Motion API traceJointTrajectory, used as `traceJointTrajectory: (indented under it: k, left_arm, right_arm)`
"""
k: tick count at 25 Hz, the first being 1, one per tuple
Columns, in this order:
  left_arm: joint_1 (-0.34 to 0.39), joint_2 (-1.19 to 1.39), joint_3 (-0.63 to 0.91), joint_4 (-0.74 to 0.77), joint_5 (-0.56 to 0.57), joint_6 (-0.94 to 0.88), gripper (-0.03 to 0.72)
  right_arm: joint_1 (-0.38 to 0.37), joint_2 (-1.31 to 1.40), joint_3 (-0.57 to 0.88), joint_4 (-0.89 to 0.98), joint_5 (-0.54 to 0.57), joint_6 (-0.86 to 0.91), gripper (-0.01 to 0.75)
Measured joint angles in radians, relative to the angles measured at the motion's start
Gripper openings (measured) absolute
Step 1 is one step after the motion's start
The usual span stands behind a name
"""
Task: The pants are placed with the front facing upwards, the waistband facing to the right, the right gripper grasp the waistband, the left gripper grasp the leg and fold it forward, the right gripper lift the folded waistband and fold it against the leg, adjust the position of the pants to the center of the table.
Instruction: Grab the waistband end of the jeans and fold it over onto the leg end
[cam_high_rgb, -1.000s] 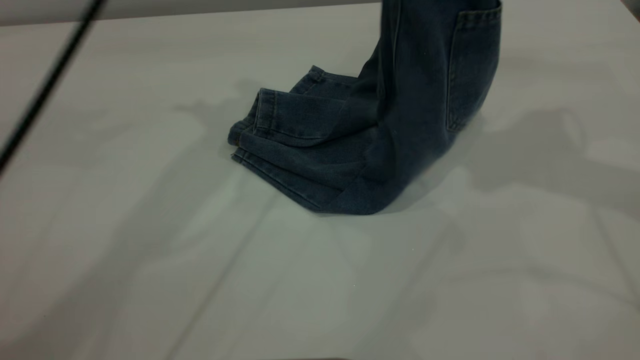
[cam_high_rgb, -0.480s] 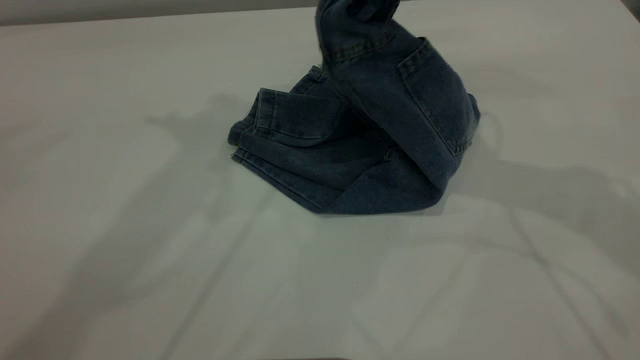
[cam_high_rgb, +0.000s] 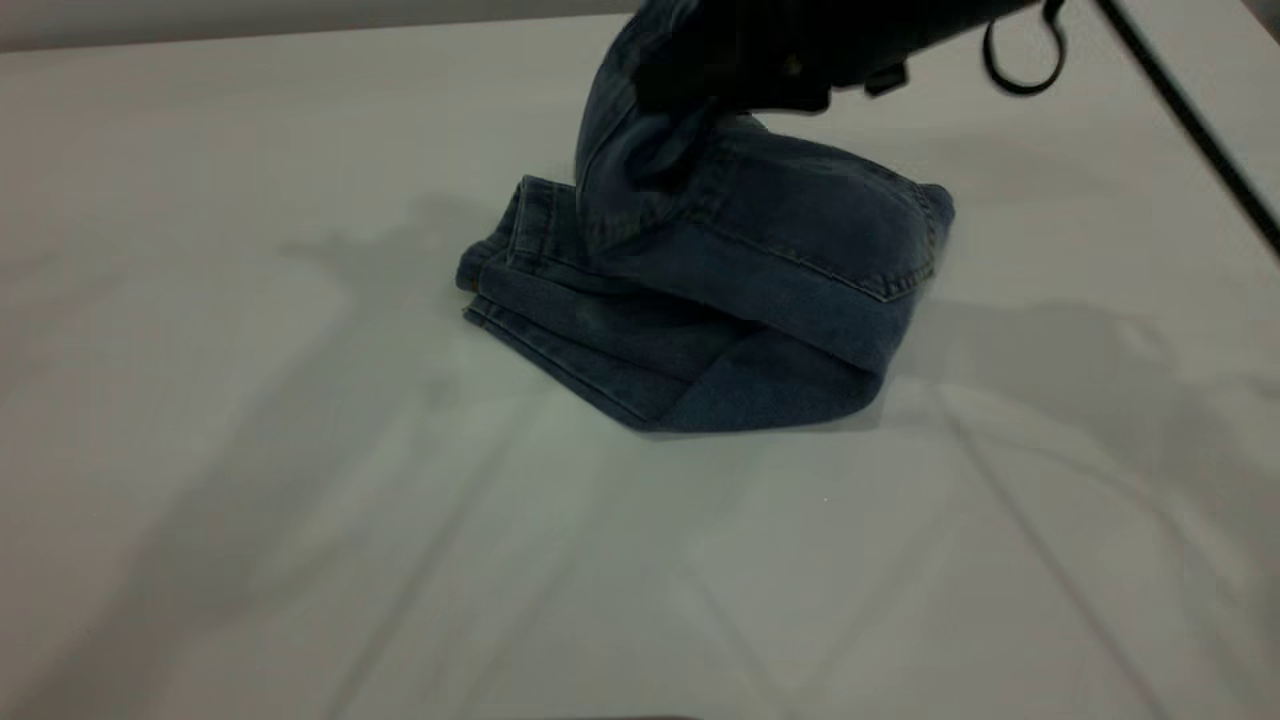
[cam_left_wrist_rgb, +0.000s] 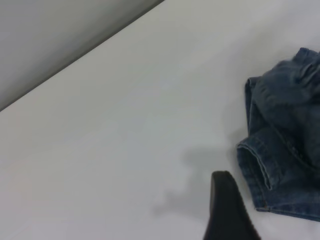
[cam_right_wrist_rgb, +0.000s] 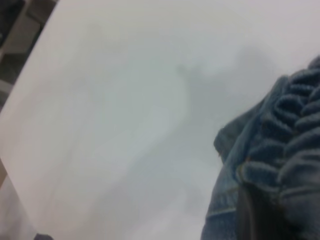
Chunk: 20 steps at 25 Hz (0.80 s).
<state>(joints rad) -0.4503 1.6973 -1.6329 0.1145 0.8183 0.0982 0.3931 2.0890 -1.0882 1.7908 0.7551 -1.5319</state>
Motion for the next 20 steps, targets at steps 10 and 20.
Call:
traceJointTrajectory:
  k: [10, 20]
  left_arm:
    - [0.0, 0.0, 0.0, 0.0, 0.016, -0.001, 0.389]
    - [0.0, 0.0, 0.0, 0.0, 0.02, -0.001, 0.389]
  right_arm:
    - [0.037, 0.07, -0.059, 0.0, -0.022, 0.0, 0.332]
    - [0.037, 0.066, -0.087, -0.012, 0.087, 0.023, 0.614]
